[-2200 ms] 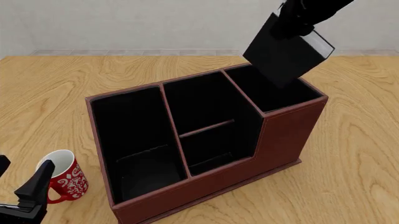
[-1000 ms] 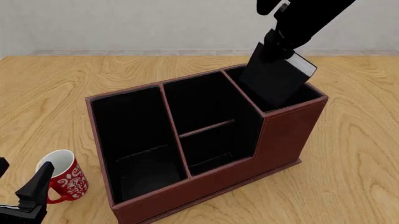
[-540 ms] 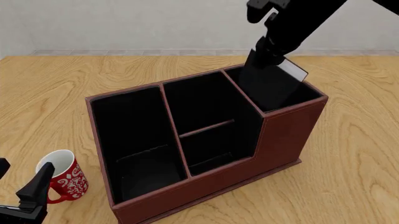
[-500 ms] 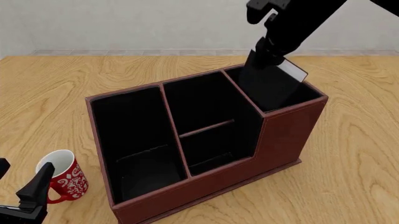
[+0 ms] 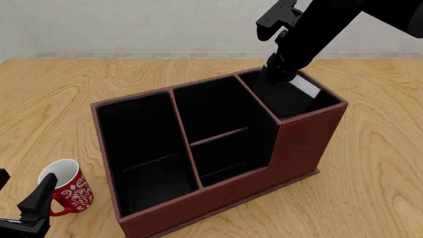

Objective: Pick up the book and place it in the right compartment of the caddy.

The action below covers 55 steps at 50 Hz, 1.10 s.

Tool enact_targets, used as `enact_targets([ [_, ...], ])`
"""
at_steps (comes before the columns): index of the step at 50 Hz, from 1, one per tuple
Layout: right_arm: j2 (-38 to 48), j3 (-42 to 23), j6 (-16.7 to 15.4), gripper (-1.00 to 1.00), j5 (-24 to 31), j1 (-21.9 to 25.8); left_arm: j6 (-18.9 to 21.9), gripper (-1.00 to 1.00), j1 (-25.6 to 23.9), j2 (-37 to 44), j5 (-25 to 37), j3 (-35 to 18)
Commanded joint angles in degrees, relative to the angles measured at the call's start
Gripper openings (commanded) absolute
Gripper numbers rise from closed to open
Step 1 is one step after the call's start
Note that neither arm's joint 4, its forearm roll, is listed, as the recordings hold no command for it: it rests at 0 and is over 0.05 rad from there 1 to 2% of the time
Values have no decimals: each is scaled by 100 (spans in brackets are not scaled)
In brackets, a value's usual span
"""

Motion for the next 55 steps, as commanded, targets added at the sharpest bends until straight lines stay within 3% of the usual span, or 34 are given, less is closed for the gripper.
enact_targets([
  [1,10,237,139,-100,-235,9,13,100,34,0,17,0],
  [36,-33,348,-12,-100,-258,-128,17,100,-26,0,7,0],
  [37,-30,356,-4,100,-251,-126,14,100,-18,0,3,0],
  [55,-105,479,-17,100,-257,-101,24,100,-43,0,7,0],
])
